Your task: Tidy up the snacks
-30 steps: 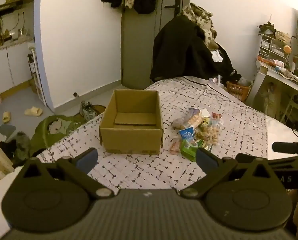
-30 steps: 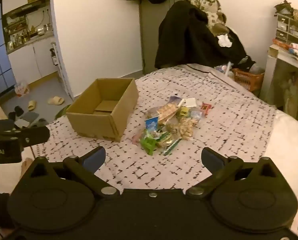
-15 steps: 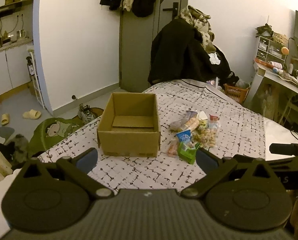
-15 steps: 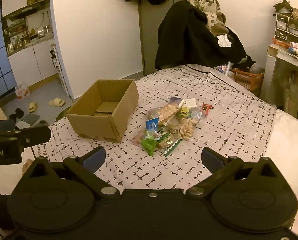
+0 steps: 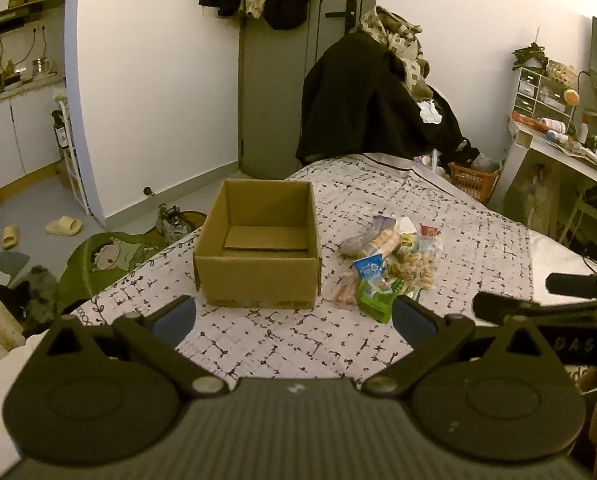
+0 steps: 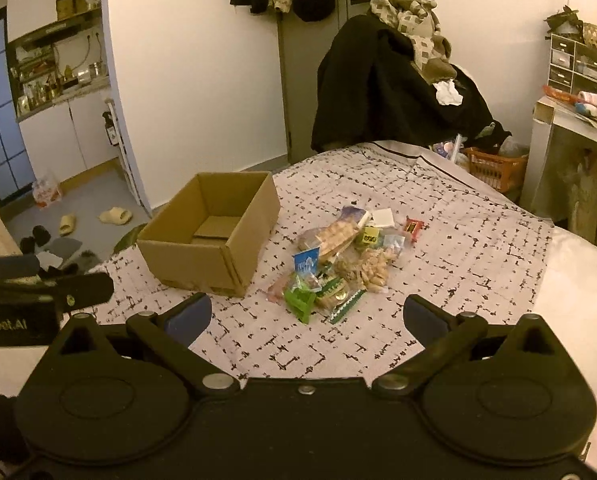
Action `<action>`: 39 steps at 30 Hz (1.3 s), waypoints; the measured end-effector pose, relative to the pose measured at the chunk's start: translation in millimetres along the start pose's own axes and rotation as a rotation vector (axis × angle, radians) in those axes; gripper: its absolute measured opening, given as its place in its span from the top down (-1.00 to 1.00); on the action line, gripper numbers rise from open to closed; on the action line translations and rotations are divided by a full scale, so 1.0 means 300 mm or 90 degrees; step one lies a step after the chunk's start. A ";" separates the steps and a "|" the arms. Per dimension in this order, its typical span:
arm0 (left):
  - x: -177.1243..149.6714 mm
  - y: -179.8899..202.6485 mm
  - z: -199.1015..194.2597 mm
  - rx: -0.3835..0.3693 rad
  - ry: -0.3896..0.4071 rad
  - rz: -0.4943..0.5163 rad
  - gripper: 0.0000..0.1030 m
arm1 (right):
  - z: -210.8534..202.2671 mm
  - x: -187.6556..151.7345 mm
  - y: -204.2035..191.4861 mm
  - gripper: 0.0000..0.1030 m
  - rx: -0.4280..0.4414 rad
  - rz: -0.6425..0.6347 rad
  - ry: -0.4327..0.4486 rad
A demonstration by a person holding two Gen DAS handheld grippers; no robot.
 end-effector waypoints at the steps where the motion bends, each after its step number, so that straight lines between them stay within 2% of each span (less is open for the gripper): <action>1: 0.002 -0.001 0.005 0.002 -0.007 -0.002 -1.00 | 0.000 0.004 0.004 -1.00 0.005 0.008 -0.001; 4: 0.006 -0.001 0.014 -0.002 -0.011 -0.009 -1.00 | -0.001 0.024 0.024 -1.00 0.027 0.036 -0.001; 6: 0.012 0.003 0.022 -0.001 -0.013 -0.010 -1.00 | 0.000 0.035 0.037 -1.00 0.023 0.051 0.000; 11: 0.032 0.015 0.041 -0.003 -0.010 -0.012 -1.00 | 0.004 0.045 0.033 -1.00 0.015 0.046 -0.001; 25: 0.071 0.027 0.106 0.023 -0.020 -0.040 -1.00 | 0.061 0.114 0.072 -1.00 0.066 0.061 0.010; 27: 0.076 0.032 0.114 0.037 -0.021 -0.036 -1.00 | 0.068 0.116 0.076 -1.00 0.059 0.057 0.011; 34: 0.088 0.070 0.150 0.017 -0.022 -0.030 -1.00 | 0.106 0.138 0.107 -0.99 0.050 0.063 0.012; 39: 0.097 0.115 0.179 0.001 -0.015 -0.018 -0.97 | 0.157 0.147 0.166 -0.99 0.018 0.092 -0.004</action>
Point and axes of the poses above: each gripper's, at about its wrist camera, not at the fingertips, and z roughly the way its jaws point, y to its right, x to its top, the point moved 3 cm from there along z, roughly the way its jaws point, and after that the axes turned 14 degrees about x, right-handed, at the moved point
